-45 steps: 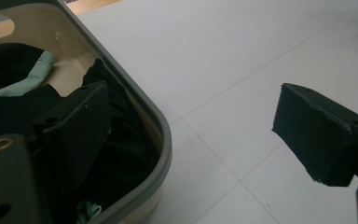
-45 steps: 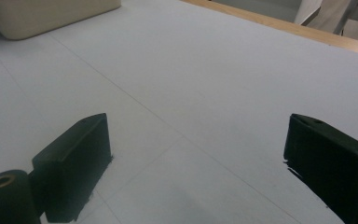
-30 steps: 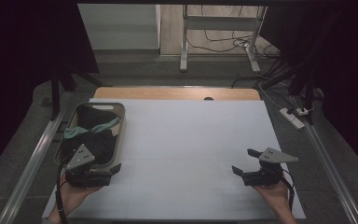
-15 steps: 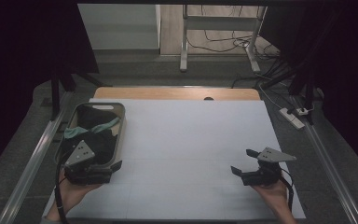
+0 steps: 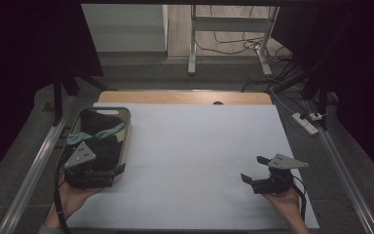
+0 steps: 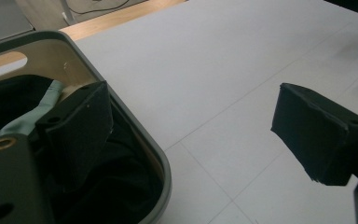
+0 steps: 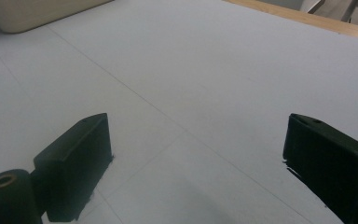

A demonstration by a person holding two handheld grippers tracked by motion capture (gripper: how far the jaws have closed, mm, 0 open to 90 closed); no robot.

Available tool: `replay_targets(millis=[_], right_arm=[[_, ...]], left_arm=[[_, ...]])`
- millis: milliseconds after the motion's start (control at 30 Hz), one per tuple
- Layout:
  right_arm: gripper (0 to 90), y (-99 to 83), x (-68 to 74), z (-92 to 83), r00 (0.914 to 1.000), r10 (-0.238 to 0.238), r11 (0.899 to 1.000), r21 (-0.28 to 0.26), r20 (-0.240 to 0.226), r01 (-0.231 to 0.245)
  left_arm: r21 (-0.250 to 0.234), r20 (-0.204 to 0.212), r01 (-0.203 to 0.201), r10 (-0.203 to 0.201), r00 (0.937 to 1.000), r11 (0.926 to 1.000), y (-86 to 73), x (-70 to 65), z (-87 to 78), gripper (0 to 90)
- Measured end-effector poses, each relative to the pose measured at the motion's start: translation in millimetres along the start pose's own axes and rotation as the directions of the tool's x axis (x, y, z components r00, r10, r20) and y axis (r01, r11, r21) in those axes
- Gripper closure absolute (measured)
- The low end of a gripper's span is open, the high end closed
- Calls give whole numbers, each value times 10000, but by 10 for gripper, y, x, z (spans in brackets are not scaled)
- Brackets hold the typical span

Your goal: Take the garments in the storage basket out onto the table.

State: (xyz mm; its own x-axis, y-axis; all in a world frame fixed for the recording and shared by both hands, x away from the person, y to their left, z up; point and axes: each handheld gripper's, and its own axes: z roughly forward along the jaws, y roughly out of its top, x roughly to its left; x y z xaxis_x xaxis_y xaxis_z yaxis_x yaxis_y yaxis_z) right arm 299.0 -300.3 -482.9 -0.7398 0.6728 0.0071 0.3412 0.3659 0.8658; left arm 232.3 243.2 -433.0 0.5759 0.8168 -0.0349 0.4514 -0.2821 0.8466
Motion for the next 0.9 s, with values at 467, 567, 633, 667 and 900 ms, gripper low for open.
replay_targets(millis=[467,567,633,667,900], right_arm=[[69,-5,-2,13,10000,-1,9999,102,20,1],[69,-9,1,16,10000,-9,9999,129,-4,9],[69,-10,3,15,10000,-26,9999,134,9,26],[69,-11,1,15,10000,-25,9999,156,9,25],[69,-16,-4,22,10000,17,9998,182,-3,-17]], left_arm=[[141,-149,35,-33,9999,9999,54,99,13,125],[102,-141,23,-22,9999,9999,76,114,2,125],[107,-219,-1,4,9998,9999,88,137,-6,125],[107,-237,30,-27,9997,9999,92,154,-7,125],[146,-465,252,-245,9986,9996,109,318,1,125]])
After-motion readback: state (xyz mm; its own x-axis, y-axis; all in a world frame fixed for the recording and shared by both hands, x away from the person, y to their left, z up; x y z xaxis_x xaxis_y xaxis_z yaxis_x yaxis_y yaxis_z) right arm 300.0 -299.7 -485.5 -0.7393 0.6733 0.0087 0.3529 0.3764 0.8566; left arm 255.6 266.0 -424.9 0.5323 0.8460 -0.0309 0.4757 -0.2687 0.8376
